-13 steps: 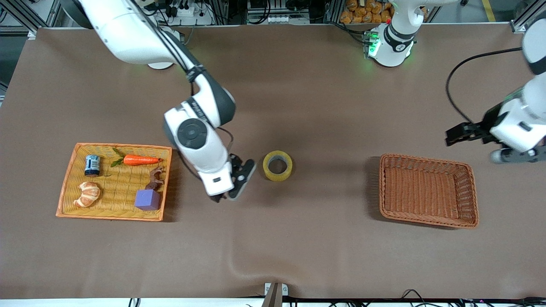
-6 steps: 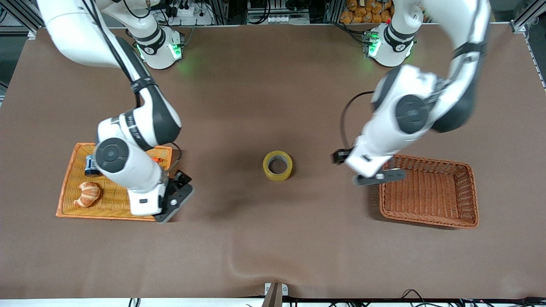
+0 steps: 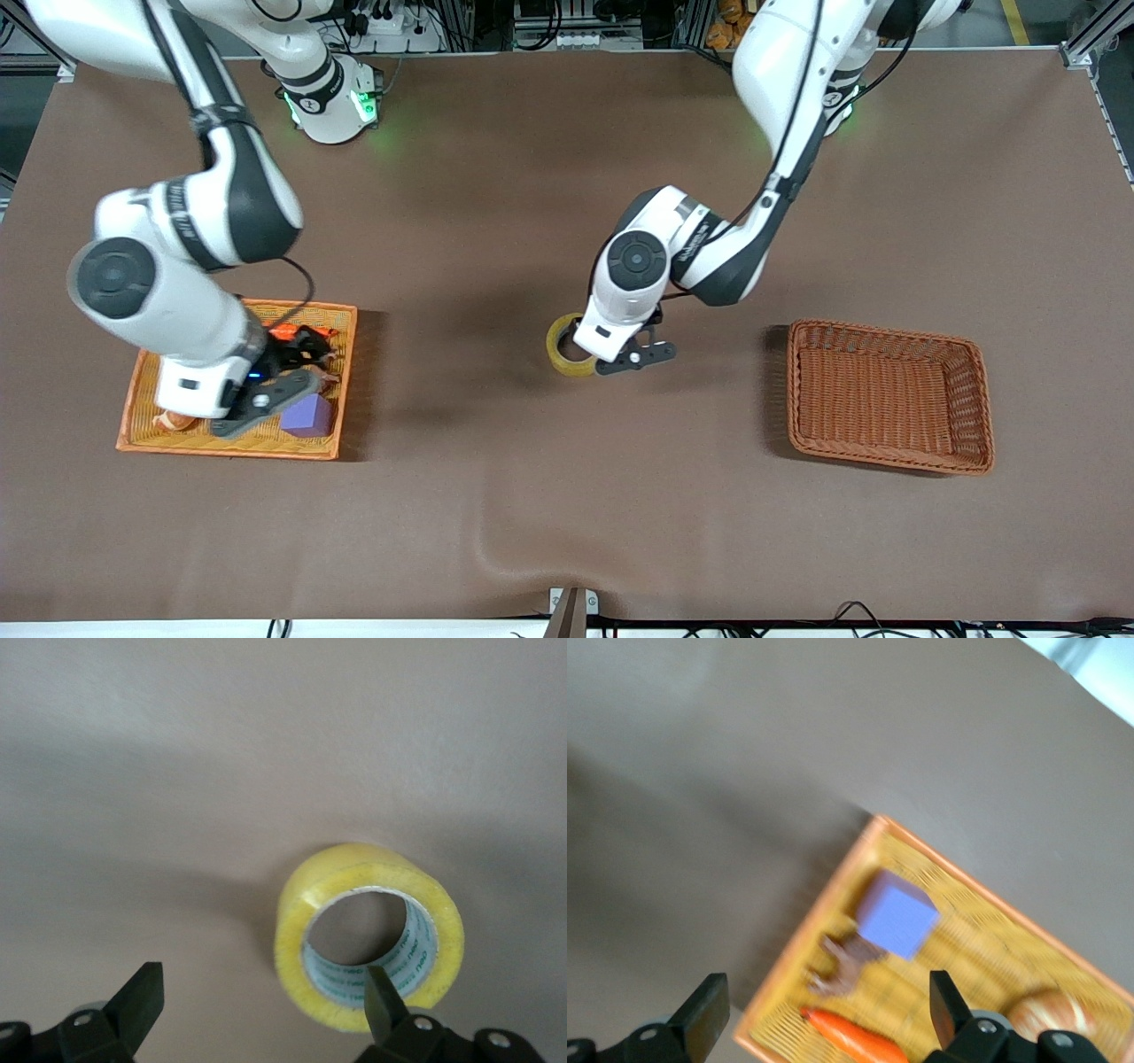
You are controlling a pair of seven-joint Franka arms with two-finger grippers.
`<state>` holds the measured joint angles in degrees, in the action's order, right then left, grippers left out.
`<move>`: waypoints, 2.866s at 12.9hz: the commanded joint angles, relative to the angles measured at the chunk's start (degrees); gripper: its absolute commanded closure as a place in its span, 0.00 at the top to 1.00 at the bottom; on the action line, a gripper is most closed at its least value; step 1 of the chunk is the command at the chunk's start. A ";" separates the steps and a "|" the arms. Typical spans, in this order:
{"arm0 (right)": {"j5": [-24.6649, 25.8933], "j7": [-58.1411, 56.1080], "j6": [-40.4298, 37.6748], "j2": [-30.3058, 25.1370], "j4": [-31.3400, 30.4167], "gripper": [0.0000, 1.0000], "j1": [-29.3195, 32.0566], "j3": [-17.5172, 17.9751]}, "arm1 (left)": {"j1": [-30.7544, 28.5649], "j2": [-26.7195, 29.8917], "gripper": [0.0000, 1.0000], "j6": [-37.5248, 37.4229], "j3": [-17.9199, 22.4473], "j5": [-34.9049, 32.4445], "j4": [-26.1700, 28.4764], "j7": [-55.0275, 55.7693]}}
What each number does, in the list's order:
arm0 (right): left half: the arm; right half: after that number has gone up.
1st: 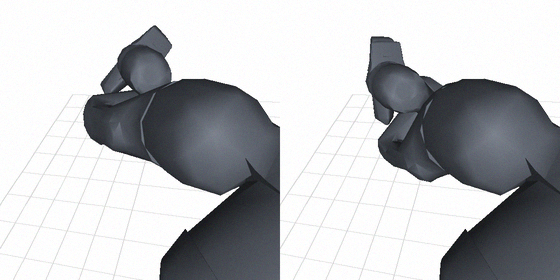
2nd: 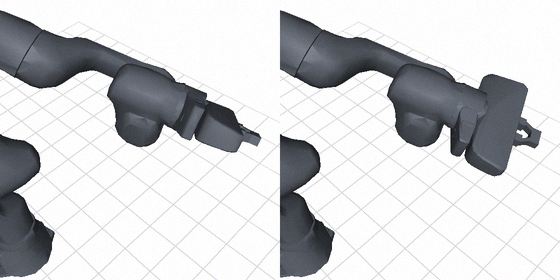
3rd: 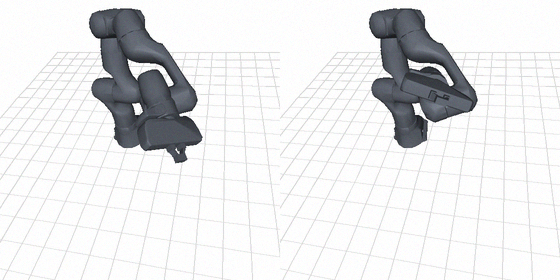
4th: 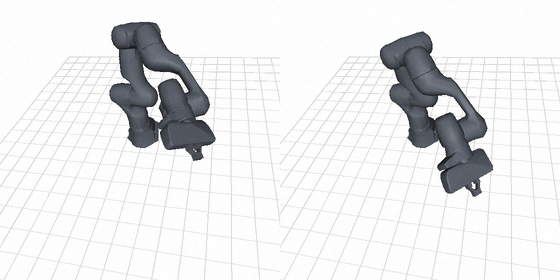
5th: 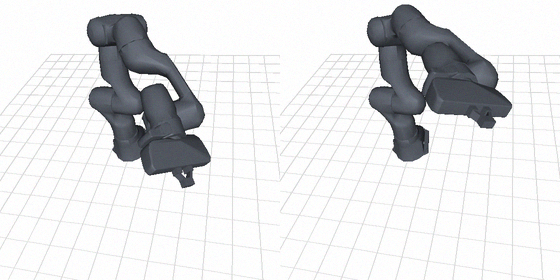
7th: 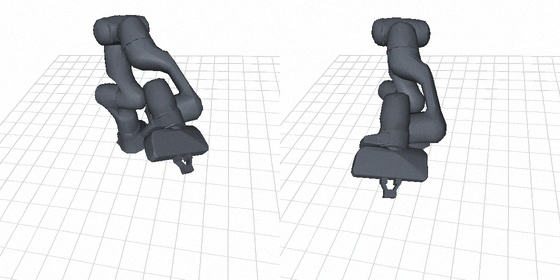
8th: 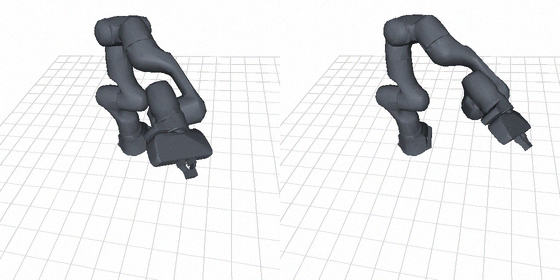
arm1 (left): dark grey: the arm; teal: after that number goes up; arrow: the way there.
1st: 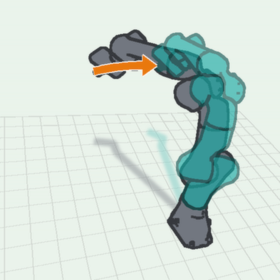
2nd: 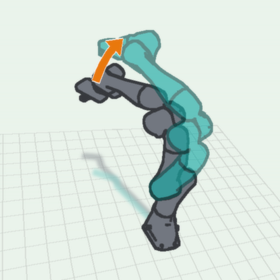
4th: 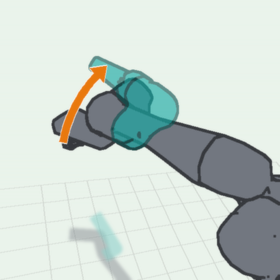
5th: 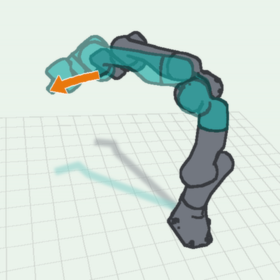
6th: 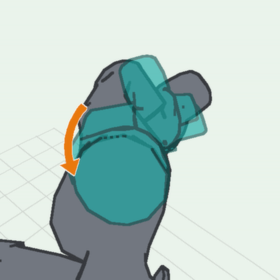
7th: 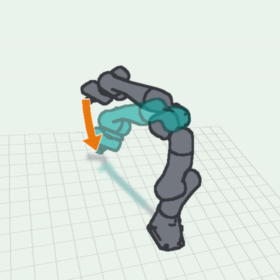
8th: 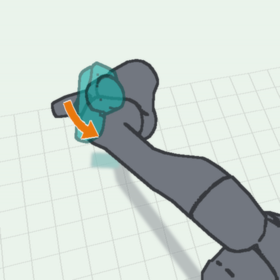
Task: Transfer tape with both arms
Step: 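Release the tape with the right gripper while the left gripper reaches it, then grasp the yellow tape roll with the left gripper, then carry the tape into the wicker basket with the left gripper, then open the left gripper and raise it from the basket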
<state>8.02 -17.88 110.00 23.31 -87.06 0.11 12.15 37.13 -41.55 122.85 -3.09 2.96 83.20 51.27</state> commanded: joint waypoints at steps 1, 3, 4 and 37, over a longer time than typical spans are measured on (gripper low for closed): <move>-1.85 0.22 -2.58 -0.98 -2.24 1.00 2.62 1.47 | 1.80 -2.21 1.00 3.08 0.72 0.21 -1.81 0.50; -2.04 0.22 -4.87 -0.54 -2.50 1.00 2.18 1.47 | 2.16 -4.23 0.92 3.81 0.72 0.03 -1.64 0.41; -2.04 0.22 -6.88 -0.45 -2.41 1.00 2.44 1.47 | 2.51 -5.28 0.74 3.81 0.80 0.03 -1.64 0.50; -10.39 18.14 -27.81 -28.49 -2.85 1.00 1.65 -15.65 | -37.75 19.39 1.00 -8.21 2.83 -7.62 4.79 -47.40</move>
<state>-1.44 -1.67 83.30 -3.83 -88.28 3.69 -0.72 -0.45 -26.06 119.70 0.20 -4.24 89.51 4.69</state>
